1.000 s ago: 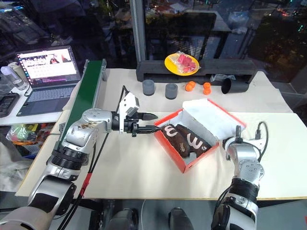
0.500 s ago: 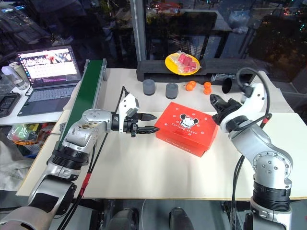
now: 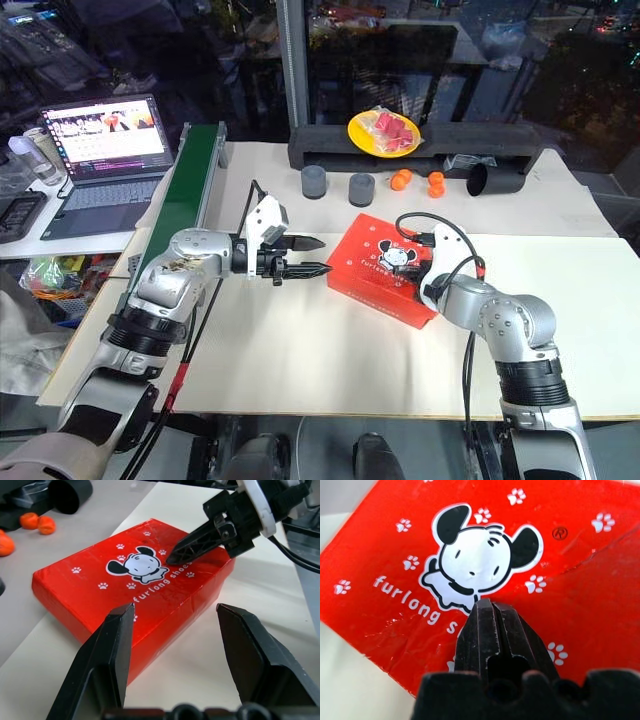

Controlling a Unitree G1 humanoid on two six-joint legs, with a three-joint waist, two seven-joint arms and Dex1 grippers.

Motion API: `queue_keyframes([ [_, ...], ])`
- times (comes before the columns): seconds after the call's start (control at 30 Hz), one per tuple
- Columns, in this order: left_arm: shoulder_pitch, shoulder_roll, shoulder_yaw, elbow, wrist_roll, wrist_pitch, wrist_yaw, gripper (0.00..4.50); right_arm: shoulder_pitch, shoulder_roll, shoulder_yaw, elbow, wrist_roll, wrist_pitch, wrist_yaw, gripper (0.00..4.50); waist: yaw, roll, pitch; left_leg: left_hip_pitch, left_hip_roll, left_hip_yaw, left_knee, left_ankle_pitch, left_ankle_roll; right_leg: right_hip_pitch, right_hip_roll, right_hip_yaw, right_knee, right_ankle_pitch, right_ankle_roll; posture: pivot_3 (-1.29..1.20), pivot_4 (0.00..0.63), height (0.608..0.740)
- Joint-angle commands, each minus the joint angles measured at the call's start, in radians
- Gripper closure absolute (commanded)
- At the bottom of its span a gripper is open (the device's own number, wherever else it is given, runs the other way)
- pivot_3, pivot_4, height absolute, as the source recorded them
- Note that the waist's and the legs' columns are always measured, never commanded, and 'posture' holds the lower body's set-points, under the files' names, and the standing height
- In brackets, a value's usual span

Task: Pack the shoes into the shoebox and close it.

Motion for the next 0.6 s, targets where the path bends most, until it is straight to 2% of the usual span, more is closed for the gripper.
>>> queue_keyframes([
  [0.03, 0.014, 0.007, 0.041, -0.052, 0.004, -0.009, 0.047, 1.72, 0.018, 0.000, 0.004, 0.037, -0.075, 0.068, 0.026, 4.44, 0.003, -0.001, -0.001, 0.001, 0.000, 0.000, 0.001, 0.000, 0.000, 0.001, 0.000, 0.000, 0.000, 0.000, 0.000, 0.00, 0.150, 0.740],
  [0.23, 0.056, -0.034, 0.097, -0.079, -0.008, 0.055, 0.198, 1.72, -0.036, 0.017, -0.104, -0.019, -0.089, 0.073, 0.060, 4.44, 0.009, -0.003, -0.002, 0.001, 0.000, 0.000, 0.002, 0.000, 0.000, 0.001, 0.000, 0.000, 0.000, 0.000, 0.000, 0.00, 0.150, 0.740],
  [0.33, 0.083, -0.072, 0.158, -0.087, -0.012, 0.082, 0.316, 1.72, -0.052, -0.008, -0.162, -0.083, -0.129, -0.018, 0.100, 4.44, 0.015, -0.003, -0.002, -0.001, 0.000, 0.000, 0.002, 0.000, 0.000, 0.000, 0.000, 0.000, 0.000, 0.000, 0.000, 0.00, 0.150, 0.740],
  [0.43, 0.110, -0.114, 0.219, -0.088, 0.014, 0.079, 0.461, 1.72, 0.012, -0.065, -0.197, -0.114, -0.265, -0.199, 0.154, 4.44, 0.020, -0.003, -0.002, -0.003, 0.000, 0.000, 0.001, 0.000, 0.000, -0.003, 0.000, 0.000, 0.000, 0.000, 0.000, 0.00, 0.150, 0.740],
  [0.5, 0.125, -0.164, 0.281, -0.100, 0.020, 0.067, 0.594, 1.72, 0.102, -0.158, -0.129, -0.085, -0.462, -0.329, 0.150, 4.44, 0.027, -0.003, -0.002, -0.003, 0.000, -0.001, 0.001, 0.000, 0.000, -0.002, 0.000, 0.000, 0.000, 0.000, 0.001, 0.00, 0.150, 0.740],
  [0.6, 0.148, -0.211, 0.314, -0.115, 0.063, 0.052, 0.746, 1.72, 0.187, -0.143, -0.156, -0.066, -0.586, -0.511, 0.131, 4.44, 0.033, -0.004, -0.002, -0.004, -0.001, -0.002, 0.001, 0.000, 0.000, -0.001, -0.001, -0.002, -0.002, 0.000, 0.001, 0.00, 0.150, 0.740],
])
